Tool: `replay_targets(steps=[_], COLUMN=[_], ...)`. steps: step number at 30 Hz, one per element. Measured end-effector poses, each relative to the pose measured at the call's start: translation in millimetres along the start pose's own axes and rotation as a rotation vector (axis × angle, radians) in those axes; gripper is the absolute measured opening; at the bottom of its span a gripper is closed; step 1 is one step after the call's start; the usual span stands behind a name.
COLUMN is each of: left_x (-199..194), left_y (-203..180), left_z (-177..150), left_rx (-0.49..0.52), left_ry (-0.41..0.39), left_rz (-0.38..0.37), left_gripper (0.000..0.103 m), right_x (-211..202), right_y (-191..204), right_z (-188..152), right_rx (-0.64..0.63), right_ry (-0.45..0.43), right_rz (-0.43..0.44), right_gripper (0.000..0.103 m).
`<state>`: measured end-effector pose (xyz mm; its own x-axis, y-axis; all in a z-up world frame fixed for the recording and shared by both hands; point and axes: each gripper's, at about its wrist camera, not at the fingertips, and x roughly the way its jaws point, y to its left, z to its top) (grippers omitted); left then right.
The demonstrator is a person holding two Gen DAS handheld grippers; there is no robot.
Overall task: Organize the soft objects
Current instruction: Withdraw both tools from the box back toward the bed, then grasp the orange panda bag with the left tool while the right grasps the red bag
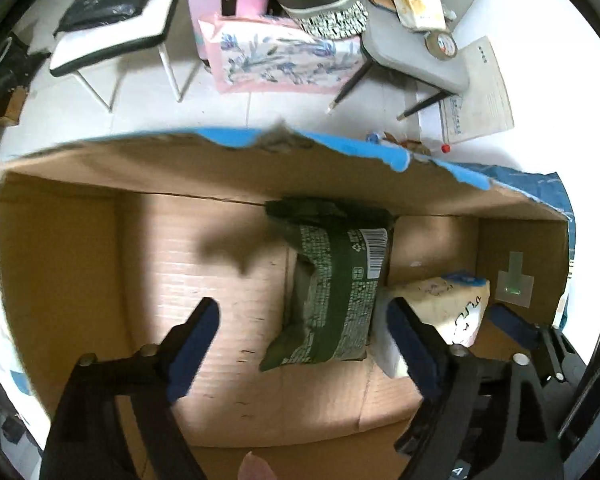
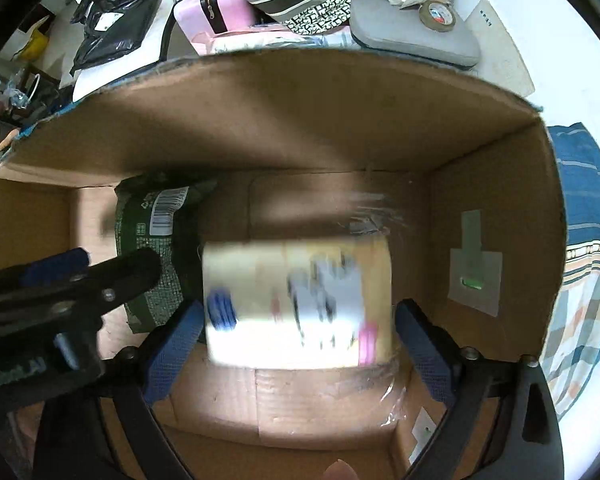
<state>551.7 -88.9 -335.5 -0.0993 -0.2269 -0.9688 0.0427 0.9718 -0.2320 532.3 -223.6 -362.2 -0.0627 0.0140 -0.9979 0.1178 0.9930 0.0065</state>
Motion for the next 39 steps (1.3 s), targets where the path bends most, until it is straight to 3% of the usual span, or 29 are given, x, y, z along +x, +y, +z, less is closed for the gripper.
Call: replay_targets(steps=[7,17,25,28,35,39], left_x=[-36.4,-81.7,-132.4,-153.9,-190.9,-189.7], left_y=[13.1,-0.2,-9.8,-14.4,-18.9,-23.9], left_z=[-27.9,-100.1,-153.2,-174.7,-213.7,-238.7], left_rx=[0.027,0.119,0.109,0.1,0.051,0.022], left_ry=[-0.122,-0.298,-0.427,-0.472,-0.54,-0.53], left_rz=[0.057,0.124,0.15,0.154,0.138,0.124], left_gripper=[0.101,0.101,0.101,0.101,0.101,0.101], right_x=[-25.3,-68.7,-127.1,-146.4,-196.4,-204.2], right_y=[6.2,10.9,8.8,10.4,8.7,-7.6], right_z=[-28.3,-111.9,-177.7,-186.0,-226.2,-248.1], right_rx=[-0.01,-0.02,-0.015,-0.025,-0.055,-0.039], right_ry=[-0.057,-0.2,-0.346,-0.38,-0.477,-0.477], right_rz=[-0.027,-0.037,-0.052,-0.039,-0.014,-0.004], right_gripper=[0.103,0.103,0.103,0.103,0.103,0.103])
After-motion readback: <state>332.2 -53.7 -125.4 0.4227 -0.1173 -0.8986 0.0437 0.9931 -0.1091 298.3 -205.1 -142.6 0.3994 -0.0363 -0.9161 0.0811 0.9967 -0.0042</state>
